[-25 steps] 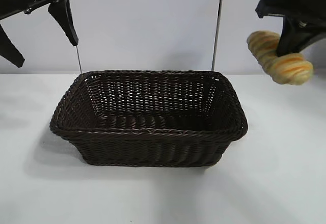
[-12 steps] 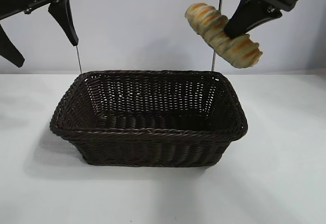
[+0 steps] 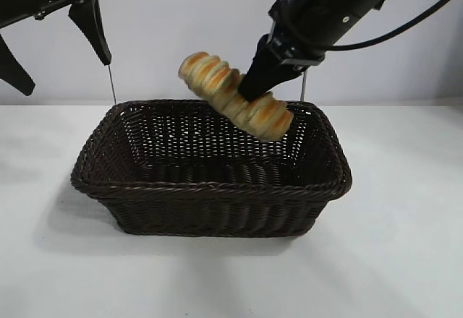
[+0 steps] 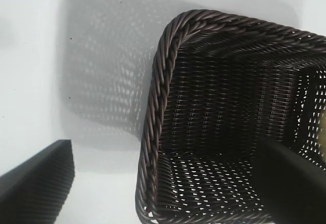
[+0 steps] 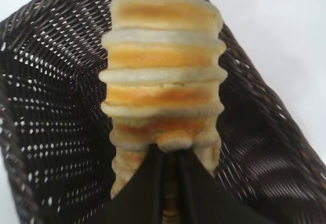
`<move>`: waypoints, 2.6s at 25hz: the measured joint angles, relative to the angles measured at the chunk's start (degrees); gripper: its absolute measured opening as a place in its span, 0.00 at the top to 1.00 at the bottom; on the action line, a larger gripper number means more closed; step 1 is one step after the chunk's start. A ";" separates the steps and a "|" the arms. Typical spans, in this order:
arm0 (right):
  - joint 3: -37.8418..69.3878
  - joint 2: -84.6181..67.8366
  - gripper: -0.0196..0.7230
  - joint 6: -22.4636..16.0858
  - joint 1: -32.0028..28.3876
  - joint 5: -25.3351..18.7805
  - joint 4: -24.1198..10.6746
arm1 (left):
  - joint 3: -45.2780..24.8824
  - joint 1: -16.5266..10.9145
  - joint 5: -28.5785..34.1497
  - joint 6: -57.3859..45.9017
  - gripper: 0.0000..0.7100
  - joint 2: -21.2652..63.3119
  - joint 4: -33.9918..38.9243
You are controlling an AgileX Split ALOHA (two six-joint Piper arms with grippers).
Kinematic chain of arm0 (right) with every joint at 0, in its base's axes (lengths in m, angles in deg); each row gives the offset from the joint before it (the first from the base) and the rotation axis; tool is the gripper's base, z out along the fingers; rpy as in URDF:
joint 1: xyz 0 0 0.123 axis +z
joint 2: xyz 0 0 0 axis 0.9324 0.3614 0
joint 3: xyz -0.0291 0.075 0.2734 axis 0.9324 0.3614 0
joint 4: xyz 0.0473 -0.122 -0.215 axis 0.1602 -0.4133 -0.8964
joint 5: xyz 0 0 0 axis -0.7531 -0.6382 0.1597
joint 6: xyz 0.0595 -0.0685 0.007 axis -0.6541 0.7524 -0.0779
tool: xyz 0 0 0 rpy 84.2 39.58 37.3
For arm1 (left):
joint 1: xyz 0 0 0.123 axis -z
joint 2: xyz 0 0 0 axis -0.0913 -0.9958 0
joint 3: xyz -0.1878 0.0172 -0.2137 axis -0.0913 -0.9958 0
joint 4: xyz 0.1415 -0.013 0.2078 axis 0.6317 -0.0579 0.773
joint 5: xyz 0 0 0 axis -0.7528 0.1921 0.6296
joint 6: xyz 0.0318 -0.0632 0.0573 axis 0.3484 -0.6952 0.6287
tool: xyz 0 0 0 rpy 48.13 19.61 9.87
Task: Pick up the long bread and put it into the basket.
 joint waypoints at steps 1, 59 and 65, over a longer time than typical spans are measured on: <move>0.00 0.42 0.92 0.00 0.00 0.15 -0.45 | 0.00 0.00 0.00 0.00 0.04 0.00 0.00; -0.48 -15.29 0.05 -69.39 -9.71 -22.76 -34.13 | 0.00 0.00 -0.22 0.00 0.04 0.00 0.00; -0.48 -15.29 0.05 -70.05 -9.71 -22.76 -34.13 | 0.00 0.00 -0.27 0.00 0.04 0.00 0.00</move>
